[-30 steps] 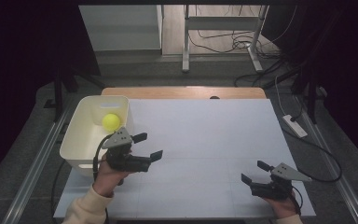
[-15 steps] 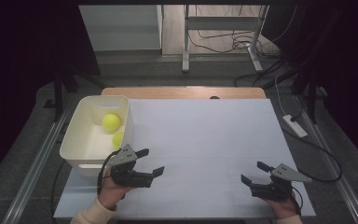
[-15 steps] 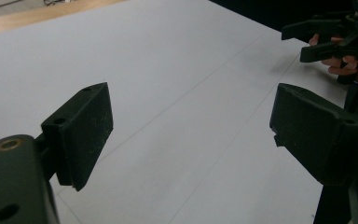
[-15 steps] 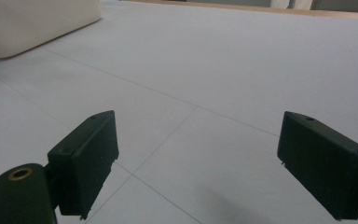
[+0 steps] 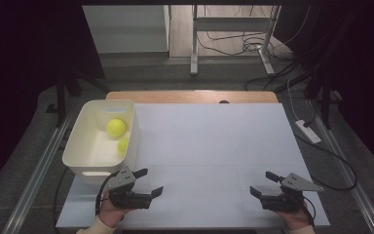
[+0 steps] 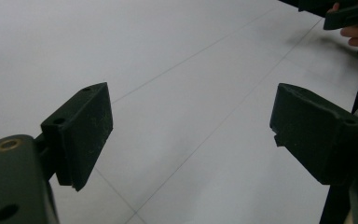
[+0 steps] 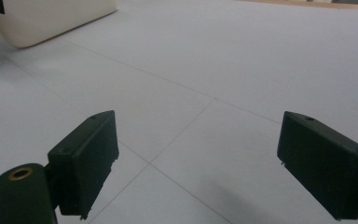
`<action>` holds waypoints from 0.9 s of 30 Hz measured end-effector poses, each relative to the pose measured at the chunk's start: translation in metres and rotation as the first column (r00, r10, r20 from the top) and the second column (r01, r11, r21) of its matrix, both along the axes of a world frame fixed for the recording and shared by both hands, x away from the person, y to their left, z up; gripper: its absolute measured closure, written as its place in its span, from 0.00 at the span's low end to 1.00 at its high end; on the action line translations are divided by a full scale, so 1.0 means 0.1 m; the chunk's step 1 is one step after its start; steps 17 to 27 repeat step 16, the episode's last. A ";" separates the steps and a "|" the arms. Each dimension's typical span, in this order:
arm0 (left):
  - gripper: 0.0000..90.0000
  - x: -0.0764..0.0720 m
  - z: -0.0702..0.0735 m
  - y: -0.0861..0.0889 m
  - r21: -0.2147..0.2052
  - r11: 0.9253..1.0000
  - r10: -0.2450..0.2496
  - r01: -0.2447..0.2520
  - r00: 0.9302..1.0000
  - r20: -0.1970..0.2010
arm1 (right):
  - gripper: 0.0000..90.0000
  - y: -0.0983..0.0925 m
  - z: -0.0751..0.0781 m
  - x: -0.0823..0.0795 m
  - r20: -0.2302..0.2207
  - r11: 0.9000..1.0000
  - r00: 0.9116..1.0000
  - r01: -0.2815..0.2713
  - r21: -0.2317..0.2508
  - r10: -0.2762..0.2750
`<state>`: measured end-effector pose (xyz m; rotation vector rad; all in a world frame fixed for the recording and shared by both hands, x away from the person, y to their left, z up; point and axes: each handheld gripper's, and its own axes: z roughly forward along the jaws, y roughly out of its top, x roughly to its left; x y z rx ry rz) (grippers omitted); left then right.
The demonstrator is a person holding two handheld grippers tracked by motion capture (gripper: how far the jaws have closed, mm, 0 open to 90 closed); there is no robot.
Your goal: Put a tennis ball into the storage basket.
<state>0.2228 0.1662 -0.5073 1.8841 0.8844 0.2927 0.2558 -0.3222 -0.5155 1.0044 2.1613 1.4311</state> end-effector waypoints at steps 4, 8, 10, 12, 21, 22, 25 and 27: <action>0.16 0.00 -0.02 0.01 0.000 1.000 0.005 -0.005 1.000 -0.004 | 0.14 0.01 0.00 -0.01 -0.007 1.000 1.000 -0.015 -0.007 0.015; 0.16 0.01 -0.04 0.00 0.007 1.000 -0.001 0.001 1.000 -0.005 | 0.14 0.03 -0.02 -0.01 -0.012 0.999 0.999 -0.032 -0.015 0.031; 0.16 0.02 -0.04 0.00 0.011 1.000 -0.001 0.001 1.000 -0.007 | 0.14 0.03 -0.02 -0.01 -0.012 0.999 0.999 -0.033 -0.016 0.033; 0.16 0.03 -0.04 0.01 0.006 1.000 0.005 -0.005 1.000 -0.008 | 0.14 0.04 -0.02 -0.01 -0.012 0.999 0.999 -0.037 -0.016 0.037; 0.16 0.03 -0.03 0.01 0.000 1.000 0.003 -0.003 1.000 -0.007 | 0.14 0.04 -0.03 0.00 -0.015 0.999 0.999 -0.040 -0.016 0.040; 0.16 0.03 -0.03 0.01 0.000 1.000 0.003 -0.003 1.000 -0.007 | 0.14 0.04 -0.03 0.00 -0.015 0.999 0.999 -0.040 -0.016 0.040; 0.16 0.03 -0.03 0.01 0.000 1.000 0.003 -0.003 1.000 -0.007 | 0.14 0.04 -0.03 0.00 -0.015 0.999 0.999 -0.040 -0.016 0.040; 0.16 0.03 -0.03 0.01 0.000 1.000 0.003 -0.003 1.000 -0.007 | 0.14 0.04 -0.03 0.00 -0.015 0.999 0.999 -0.040 -0.016 0.040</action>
